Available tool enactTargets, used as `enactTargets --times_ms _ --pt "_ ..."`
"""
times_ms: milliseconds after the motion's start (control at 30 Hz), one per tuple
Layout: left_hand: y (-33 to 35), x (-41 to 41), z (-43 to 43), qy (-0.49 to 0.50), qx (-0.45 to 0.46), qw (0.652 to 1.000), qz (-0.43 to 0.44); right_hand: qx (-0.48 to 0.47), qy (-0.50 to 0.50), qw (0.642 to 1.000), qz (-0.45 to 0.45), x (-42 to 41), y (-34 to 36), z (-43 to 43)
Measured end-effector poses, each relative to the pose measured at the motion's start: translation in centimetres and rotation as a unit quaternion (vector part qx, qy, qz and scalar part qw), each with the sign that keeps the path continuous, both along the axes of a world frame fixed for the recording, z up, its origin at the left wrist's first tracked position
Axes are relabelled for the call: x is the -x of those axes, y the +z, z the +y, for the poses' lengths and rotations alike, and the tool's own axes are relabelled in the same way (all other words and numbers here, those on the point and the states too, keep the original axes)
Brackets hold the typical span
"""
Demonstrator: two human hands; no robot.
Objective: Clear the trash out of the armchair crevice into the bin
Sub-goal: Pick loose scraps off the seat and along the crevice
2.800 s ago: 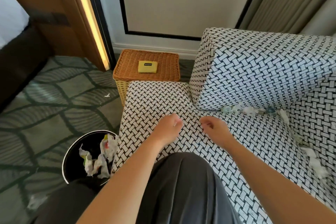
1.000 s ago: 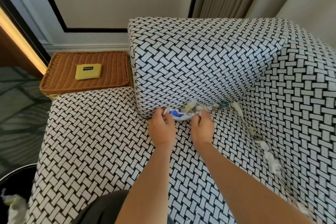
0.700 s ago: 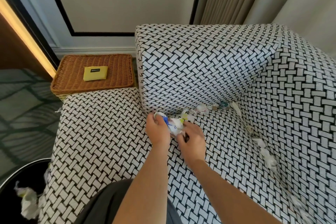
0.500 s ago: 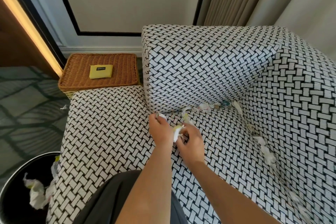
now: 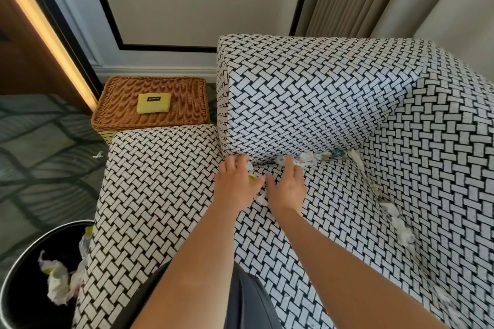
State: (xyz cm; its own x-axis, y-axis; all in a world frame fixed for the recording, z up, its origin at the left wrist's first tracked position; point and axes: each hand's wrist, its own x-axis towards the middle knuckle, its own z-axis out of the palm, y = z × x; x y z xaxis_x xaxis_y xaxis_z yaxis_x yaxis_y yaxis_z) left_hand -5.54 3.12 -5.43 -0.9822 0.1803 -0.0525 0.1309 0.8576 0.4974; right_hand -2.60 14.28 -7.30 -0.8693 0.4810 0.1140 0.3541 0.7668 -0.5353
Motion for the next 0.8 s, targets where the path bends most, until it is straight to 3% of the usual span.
enactTargets --times_ms 67,167,300,467,600,700,800 --pt "-0.3 -0.1 -0.5 -0.072 0.087 0.993 -0.017 -0.027 -0.013 0.999 -0.03 0.9 0.0 0.3" --pt "-0.7 -0.4 -0.7 -0.136 0.135 0.98 -0.058 -0.046 -0.02 0.998 -0.047 1.9 0.0 0.7" --pt "-0.6 -0.5 -2.2 -0.176 0.101 0.977 -0.061 0.021 -0.011 0.999 0.046 2.3 -0.8 1.2" --pt "-0.7 -1.4 -6.5 -0.223 0.096 0.969 0.044 -0.013 0.097 0.983 0.153 0.3 -1.6 0.7" --pt "-1.8 -3.1 -9.3 -0.165 -0.018 0.979 0.119 -0.024 0.171 0.974 0.149 -2.1 -1.6 -0.4" --pt "-2.1 -3.7 -9.9 -0.073 -0.095 0.989 0.081 0.087 0.138 0.979 0.121 -3.4 -1.0 -1.0" --pt "-1.3 -3.8 -10.0 0.061 -0.235 0.969 0.037 0.258 0.074 0.959 0.091 -5.1 0.7 -1.7"
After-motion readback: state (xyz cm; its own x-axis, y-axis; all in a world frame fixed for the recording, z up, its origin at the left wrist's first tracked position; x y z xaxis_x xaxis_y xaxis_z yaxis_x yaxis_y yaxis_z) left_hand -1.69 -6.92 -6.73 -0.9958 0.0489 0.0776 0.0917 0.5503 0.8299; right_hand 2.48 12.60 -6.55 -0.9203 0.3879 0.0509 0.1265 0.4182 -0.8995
